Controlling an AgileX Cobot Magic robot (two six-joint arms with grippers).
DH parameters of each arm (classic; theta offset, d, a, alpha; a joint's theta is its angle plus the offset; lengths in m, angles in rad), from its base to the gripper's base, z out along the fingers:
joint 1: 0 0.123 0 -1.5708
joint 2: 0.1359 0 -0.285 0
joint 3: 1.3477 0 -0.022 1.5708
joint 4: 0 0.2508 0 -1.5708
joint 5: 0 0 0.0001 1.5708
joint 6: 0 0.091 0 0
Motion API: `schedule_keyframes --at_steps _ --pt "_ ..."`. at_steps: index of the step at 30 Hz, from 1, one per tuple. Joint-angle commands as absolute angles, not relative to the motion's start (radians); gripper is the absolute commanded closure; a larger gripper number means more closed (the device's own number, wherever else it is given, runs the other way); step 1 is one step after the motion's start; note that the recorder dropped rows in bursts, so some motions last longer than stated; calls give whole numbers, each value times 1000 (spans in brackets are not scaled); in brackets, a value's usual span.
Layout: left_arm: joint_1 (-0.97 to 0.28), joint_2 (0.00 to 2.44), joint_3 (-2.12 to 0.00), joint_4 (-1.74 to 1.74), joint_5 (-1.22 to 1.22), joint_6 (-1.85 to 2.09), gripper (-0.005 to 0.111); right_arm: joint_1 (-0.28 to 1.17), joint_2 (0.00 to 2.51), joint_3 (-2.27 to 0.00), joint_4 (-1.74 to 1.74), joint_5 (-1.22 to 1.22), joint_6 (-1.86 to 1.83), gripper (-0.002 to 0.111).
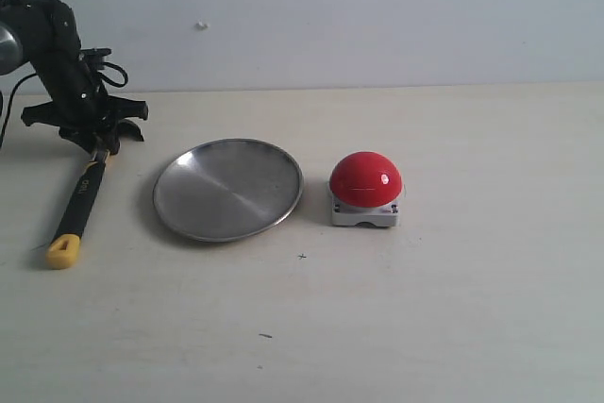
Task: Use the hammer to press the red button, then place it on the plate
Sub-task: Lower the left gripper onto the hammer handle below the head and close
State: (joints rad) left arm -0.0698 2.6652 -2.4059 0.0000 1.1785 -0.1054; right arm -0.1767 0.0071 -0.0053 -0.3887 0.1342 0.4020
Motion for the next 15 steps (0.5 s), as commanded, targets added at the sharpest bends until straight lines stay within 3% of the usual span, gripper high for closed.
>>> schedule_keyframes --at_steps 1,13,15 --pt "-70 2664 -2408 -16 1221 -101 107 -185 0 0 -384 125 396 108" --pt "-72 2666 -2408 -26 1221 -96 106 -185 0 0 -384 125 396 108" --pt "-72 2667 -2408 -26 1221 -83 101 -185 0 0 -384 125 396 108"
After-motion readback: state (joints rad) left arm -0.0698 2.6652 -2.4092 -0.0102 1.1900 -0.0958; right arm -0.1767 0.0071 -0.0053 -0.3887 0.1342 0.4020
